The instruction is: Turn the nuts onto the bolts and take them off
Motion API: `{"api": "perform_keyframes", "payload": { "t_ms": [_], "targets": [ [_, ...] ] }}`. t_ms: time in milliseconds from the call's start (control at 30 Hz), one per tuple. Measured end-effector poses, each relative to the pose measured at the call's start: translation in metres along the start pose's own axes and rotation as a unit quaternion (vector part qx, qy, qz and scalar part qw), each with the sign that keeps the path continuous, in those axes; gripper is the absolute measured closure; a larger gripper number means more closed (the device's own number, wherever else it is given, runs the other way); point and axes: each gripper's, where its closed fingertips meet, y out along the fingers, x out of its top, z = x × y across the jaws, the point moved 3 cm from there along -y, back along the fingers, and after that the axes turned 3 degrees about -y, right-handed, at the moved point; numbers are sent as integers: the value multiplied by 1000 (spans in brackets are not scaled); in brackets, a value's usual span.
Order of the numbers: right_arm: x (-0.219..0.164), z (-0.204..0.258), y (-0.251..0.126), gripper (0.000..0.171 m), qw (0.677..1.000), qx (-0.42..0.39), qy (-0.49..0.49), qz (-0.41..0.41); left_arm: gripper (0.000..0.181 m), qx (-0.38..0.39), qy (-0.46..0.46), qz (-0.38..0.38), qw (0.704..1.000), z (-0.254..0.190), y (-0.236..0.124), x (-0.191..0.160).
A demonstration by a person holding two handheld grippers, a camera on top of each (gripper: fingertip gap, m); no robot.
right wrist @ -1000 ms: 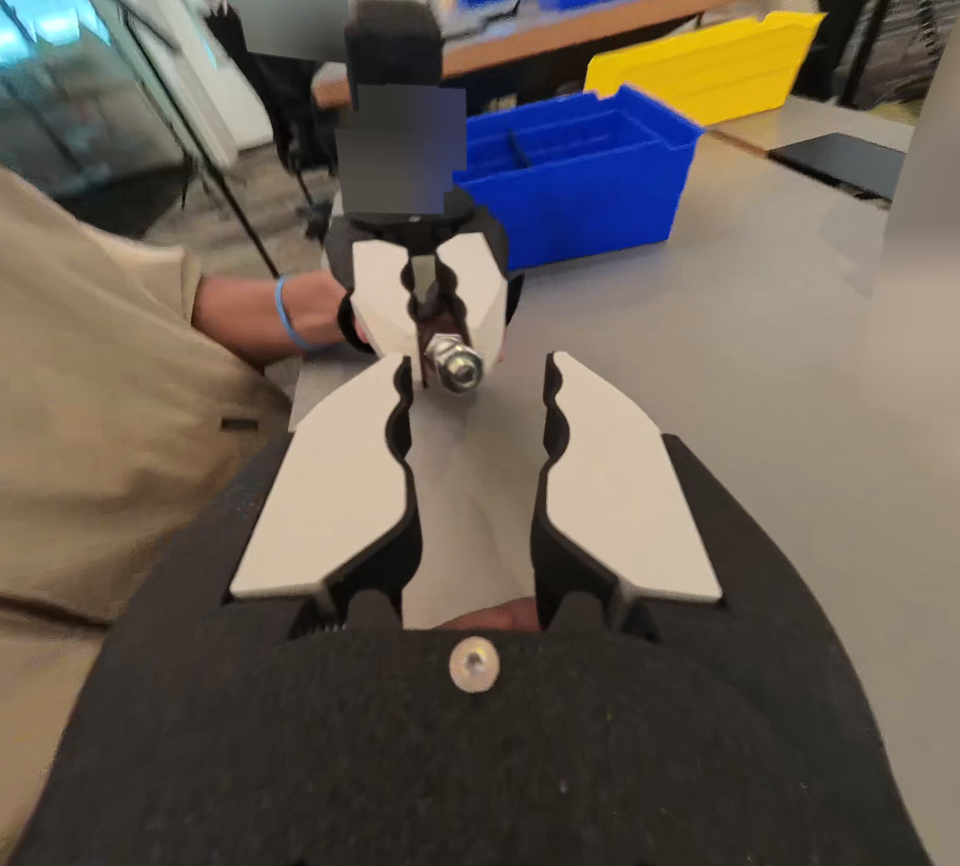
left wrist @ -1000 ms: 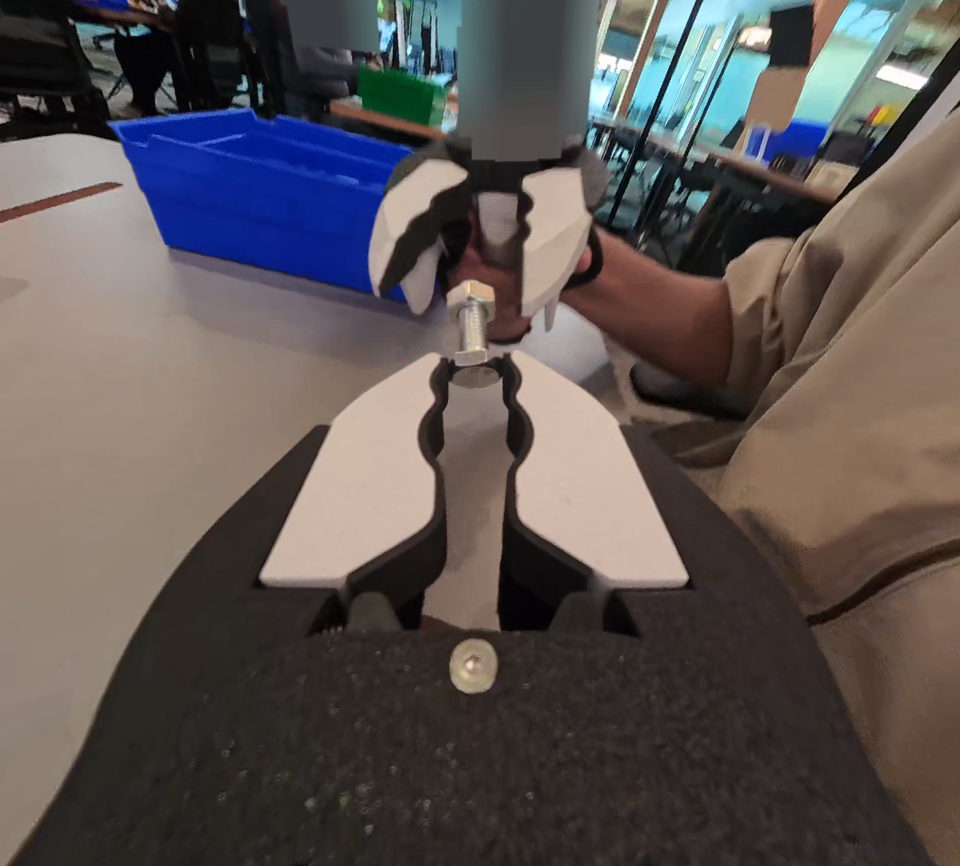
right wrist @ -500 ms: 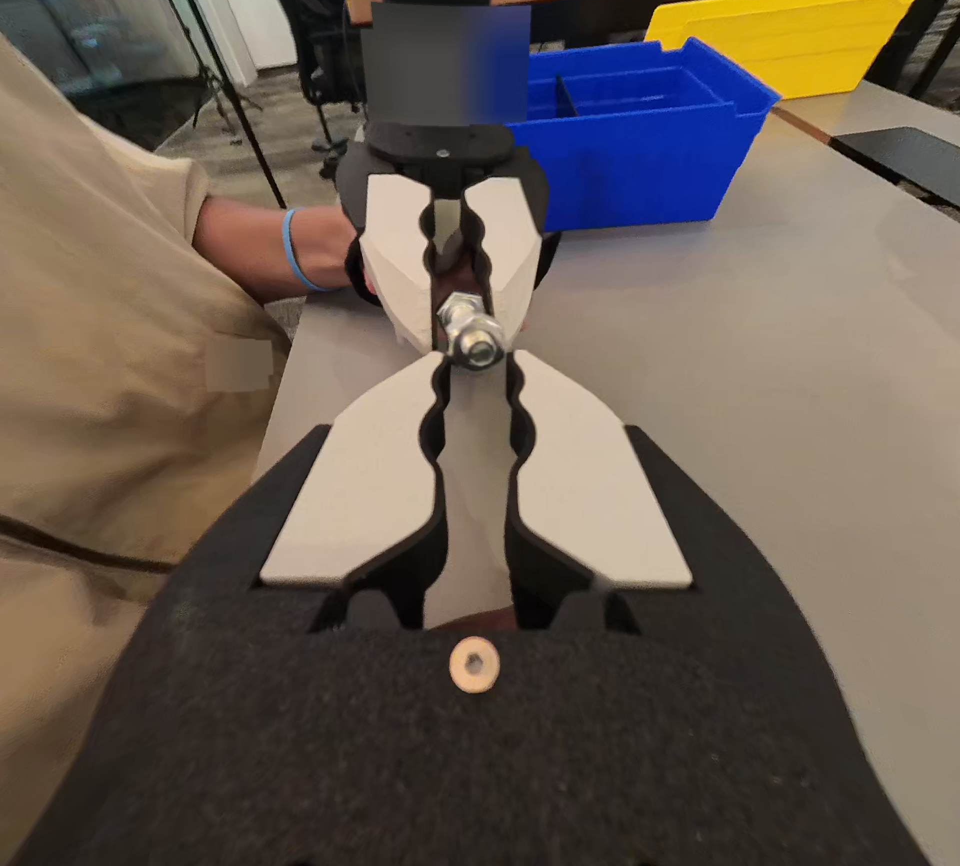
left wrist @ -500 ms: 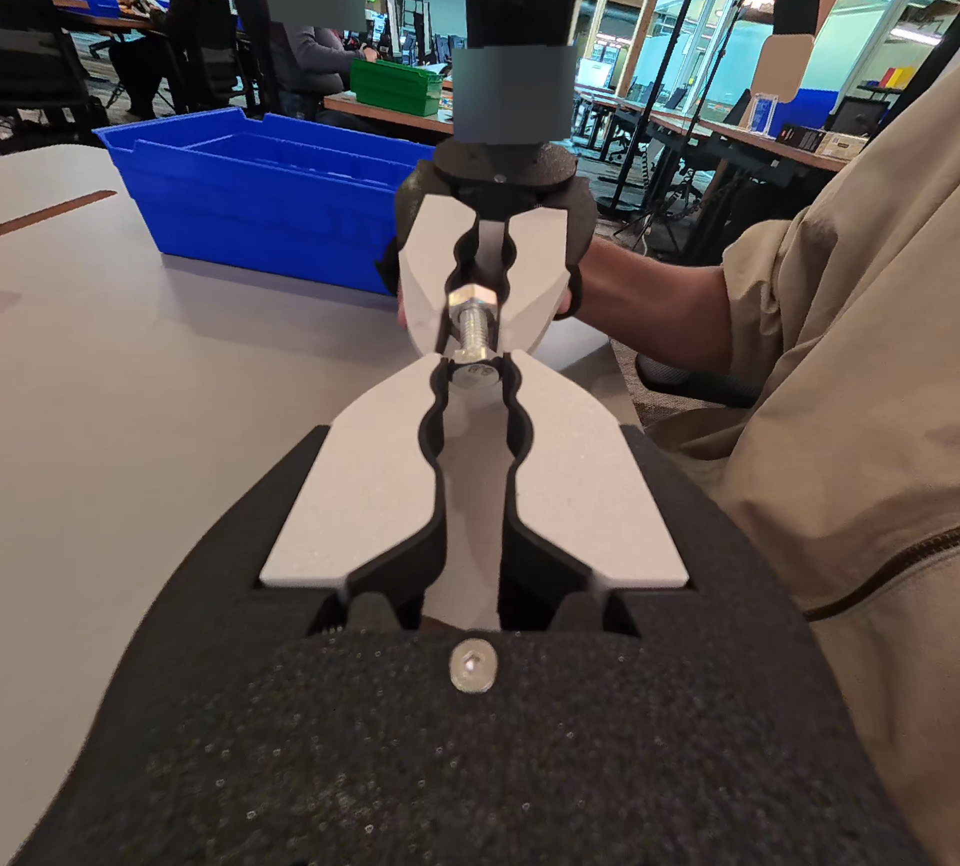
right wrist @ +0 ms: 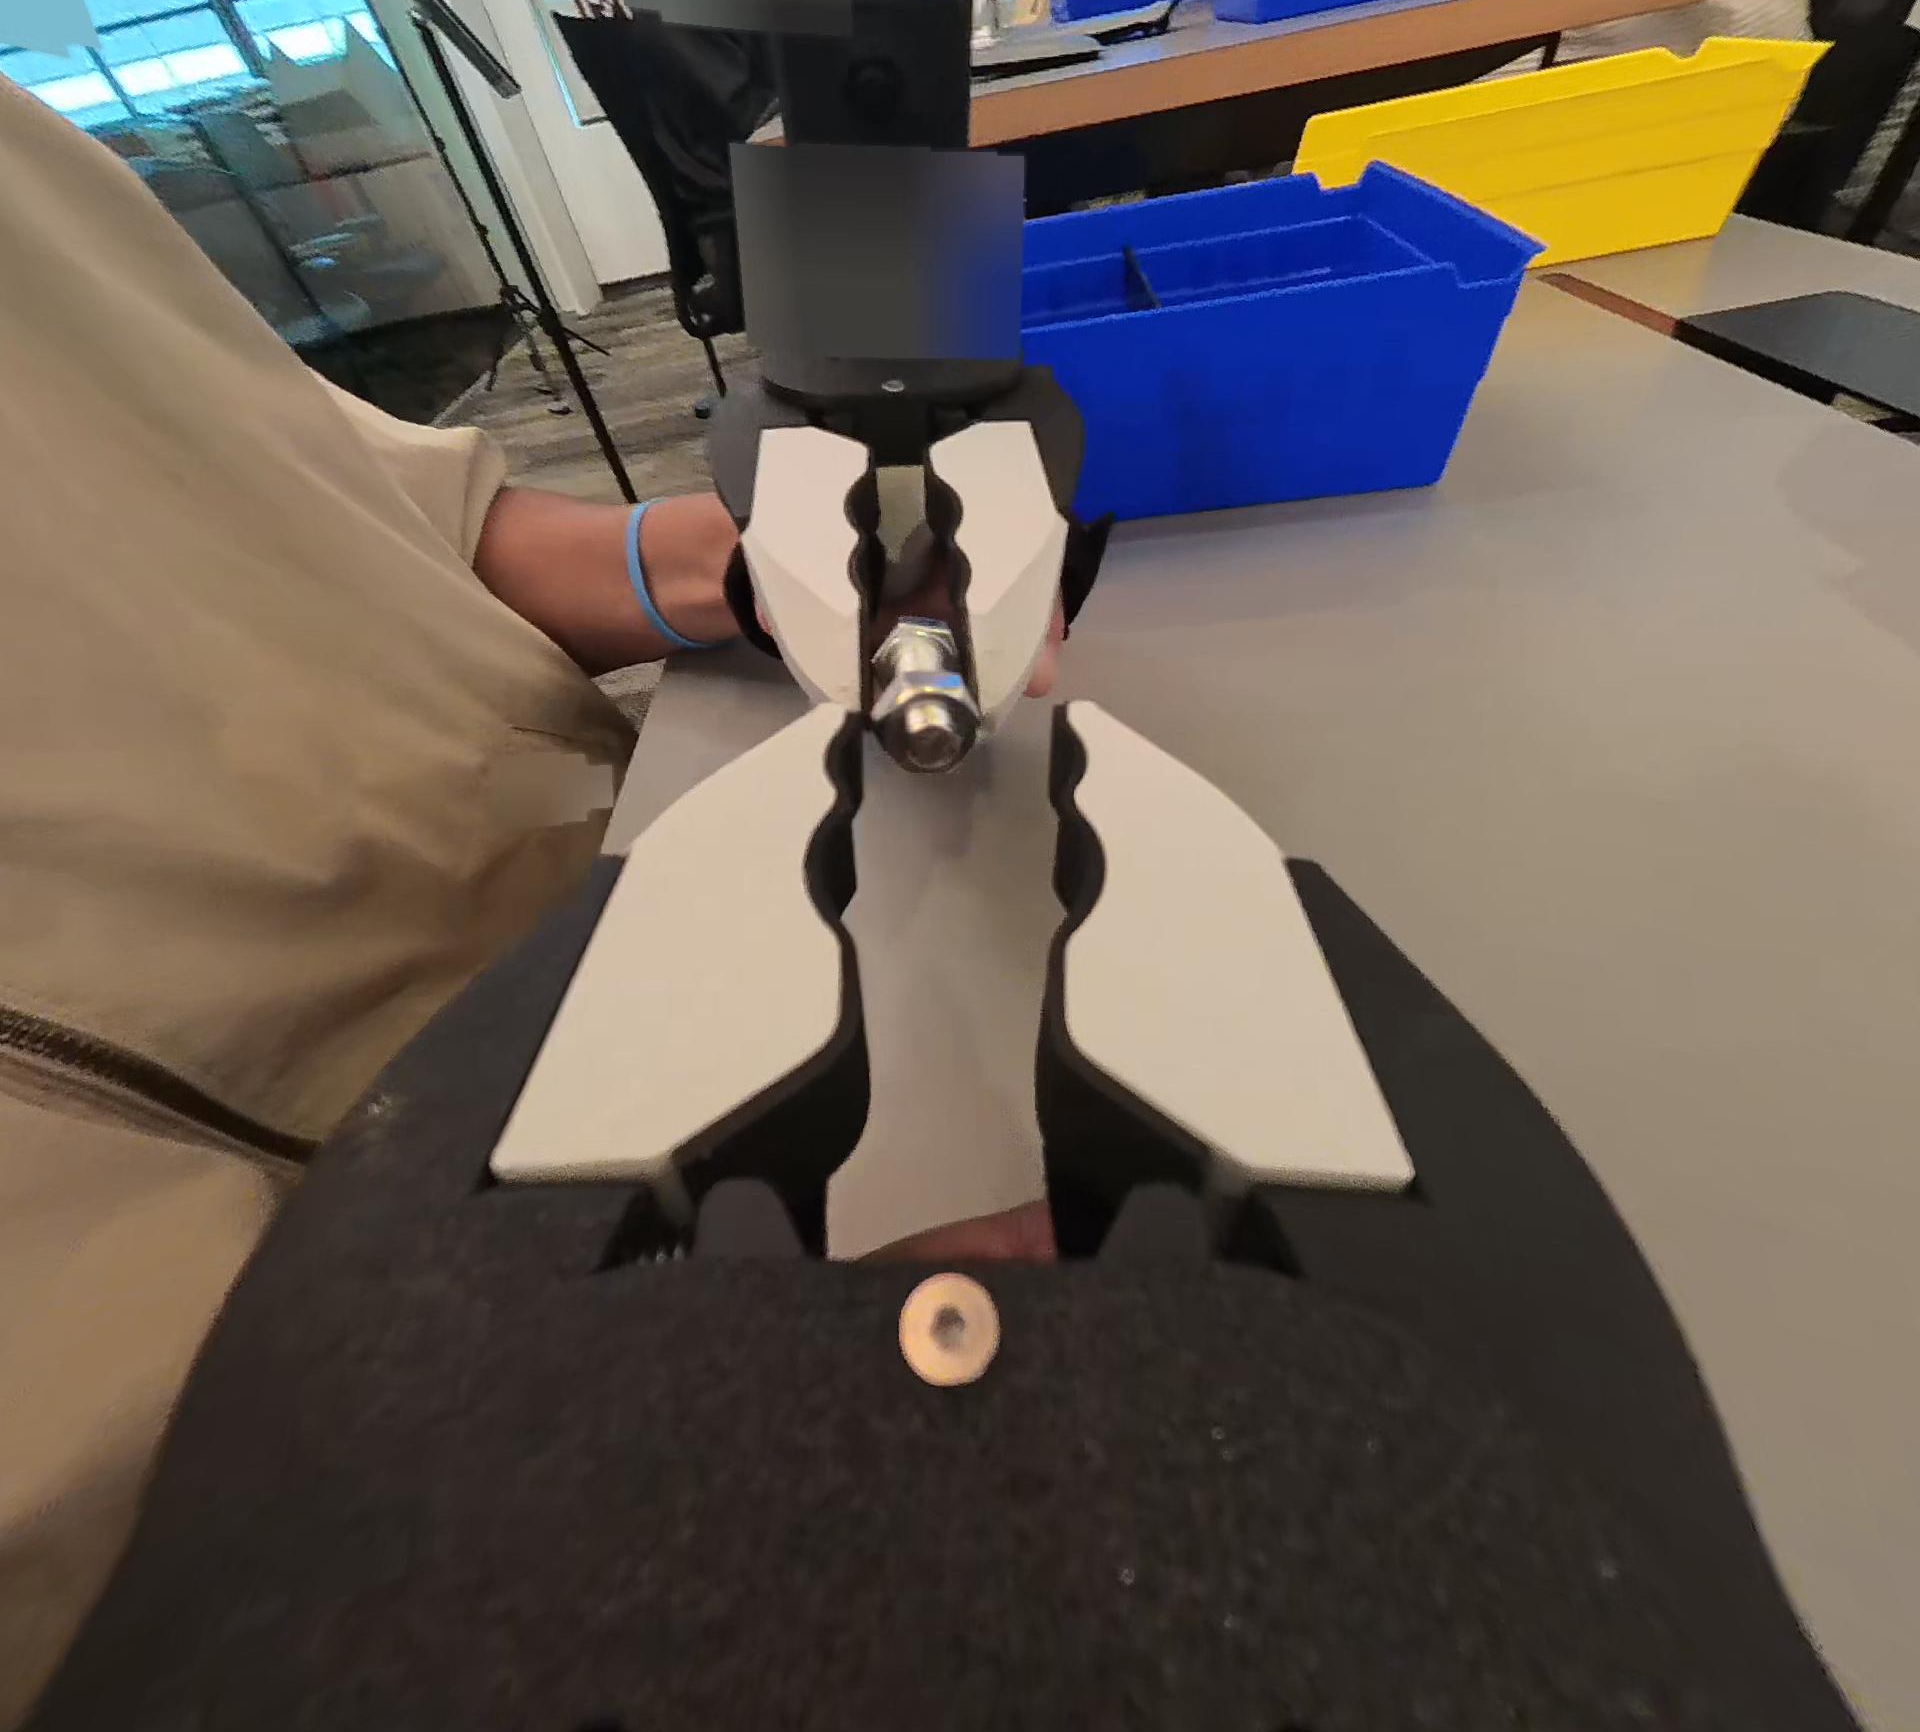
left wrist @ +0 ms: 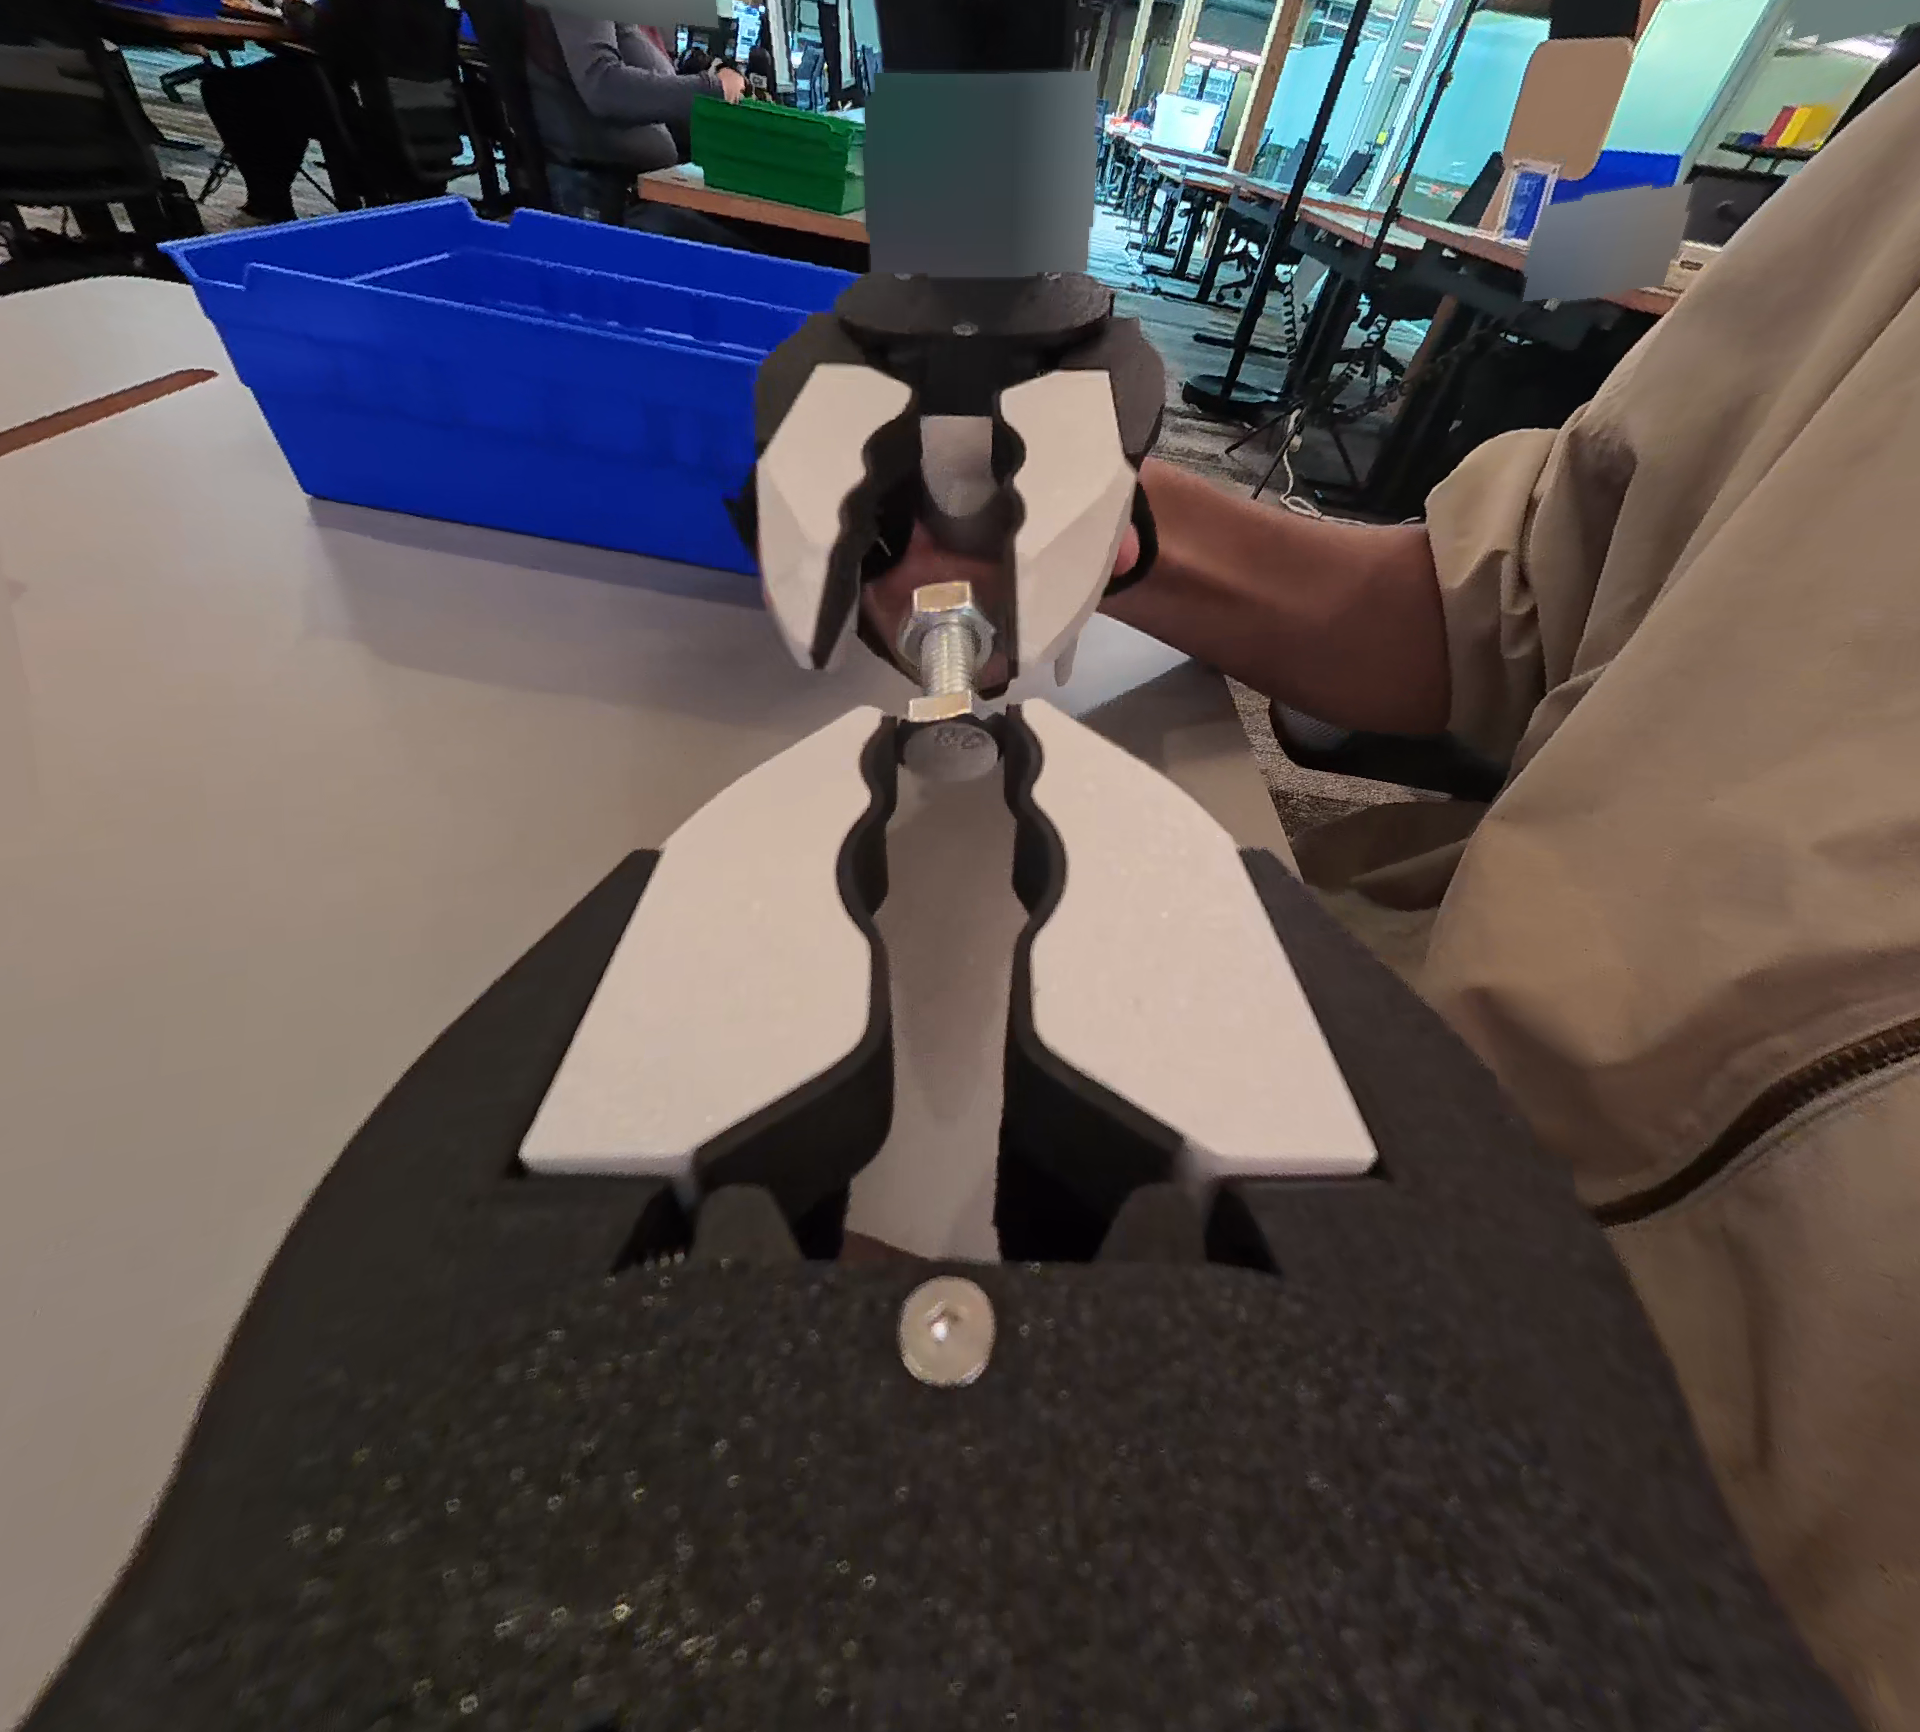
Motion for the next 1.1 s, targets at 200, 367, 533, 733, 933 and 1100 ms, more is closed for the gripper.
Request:
{"api": "perform_keyframes", "payload": {
  "t_ms": [200,367,533,733,933,1100],
  "targets": [
    [0,6,2,153,1000,15,-8,-9,162,-2,0,7,1000,0,2,-2],
    [1,5,2,153,1000,4,-6,-28,162,7,5,-4,1000,1,2,0],
    [2,7,3,153,998,-12,-4,-57,162,7,11,-9,1000,0,0,2],
    [0,5,1,147,998,-26,-4,-53,162,10,15,-5,1000,0,2,1],
    [-3,6,2,149,999,-15,4,-46,162,8,13,-6,1000,0,2,1],
    [-3,8,1,153,999,-12,-3,-47,162,1,8,-3,1000,0,2,1]
  ]
}}
